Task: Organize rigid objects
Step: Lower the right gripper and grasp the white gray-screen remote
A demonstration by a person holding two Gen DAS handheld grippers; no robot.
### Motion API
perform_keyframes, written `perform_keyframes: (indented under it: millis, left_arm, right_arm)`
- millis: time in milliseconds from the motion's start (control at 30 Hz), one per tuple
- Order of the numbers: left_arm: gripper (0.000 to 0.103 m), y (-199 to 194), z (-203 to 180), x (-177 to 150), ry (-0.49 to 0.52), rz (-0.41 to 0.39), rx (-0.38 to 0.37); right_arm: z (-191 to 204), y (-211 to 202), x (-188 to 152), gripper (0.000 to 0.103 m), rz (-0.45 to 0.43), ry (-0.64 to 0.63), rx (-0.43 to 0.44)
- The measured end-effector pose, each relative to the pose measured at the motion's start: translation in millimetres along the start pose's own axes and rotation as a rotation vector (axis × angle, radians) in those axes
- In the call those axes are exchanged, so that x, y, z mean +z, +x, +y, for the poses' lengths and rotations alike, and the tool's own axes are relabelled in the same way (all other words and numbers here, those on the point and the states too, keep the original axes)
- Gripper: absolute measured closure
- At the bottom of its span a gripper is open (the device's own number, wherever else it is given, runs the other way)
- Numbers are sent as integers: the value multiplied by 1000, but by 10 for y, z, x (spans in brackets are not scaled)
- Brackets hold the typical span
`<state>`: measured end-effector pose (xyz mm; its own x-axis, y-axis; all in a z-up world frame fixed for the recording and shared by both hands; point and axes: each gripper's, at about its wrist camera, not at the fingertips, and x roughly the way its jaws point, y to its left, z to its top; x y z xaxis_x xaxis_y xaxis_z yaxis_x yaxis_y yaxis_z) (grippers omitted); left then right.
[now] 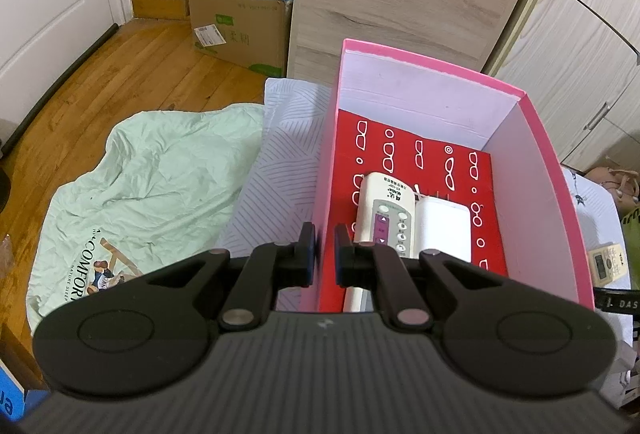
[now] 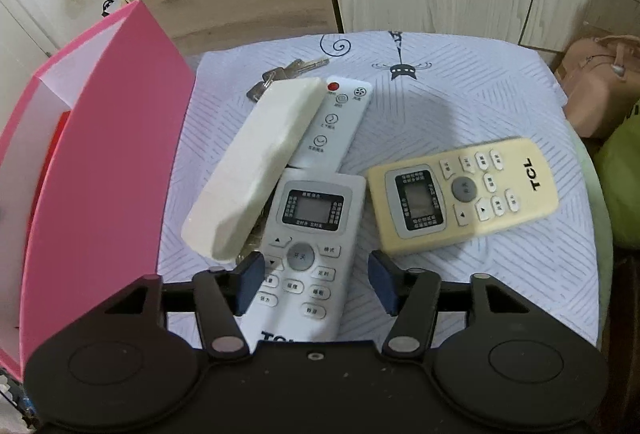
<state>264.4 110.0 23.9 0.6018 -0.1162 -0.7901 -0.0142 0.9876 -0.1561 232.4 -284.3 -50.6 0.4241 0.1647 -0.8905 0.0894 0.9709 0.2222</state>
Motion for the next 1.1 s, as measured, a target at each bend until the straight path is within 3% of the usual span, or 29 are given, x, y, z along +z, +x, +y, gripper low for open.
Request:
perform_keyframes:
  millis: [167,233,267,533,633,700,867,1100]
  left_arm:
    - [96,3,4,2,-2,1,-1]
    - [96,2,-2,4,-2,1,-2]
    - [96,2,-2,4,-3,2,-2]
    - [96,2,3,-7,-7,4,-2]
    - [96,2,7,-10,-4,3,2]
    - [96,10,15,-9,-4,2,3]
    - [96,15,34,-13,-11,7,-5]
    - [96,26,43,-9,-13,10,-5]
  right_arm:
    - [132,39,-18,30,-11,-76,-31]
    - [175,44,-40,31,-16,-100,-46]
    - [191,36,-46,37,-17,-111,-40]
    - [174,-3,-100,35,56,-124,-38]
    - [261,35,-129,30,16,-186,-84]
    - [322,64,-148,32,-29,-231,-119]
    - [282,-32,-139,37,-14,-193,-97]
    - [344,-498,-224,38,-115,-190,-41]
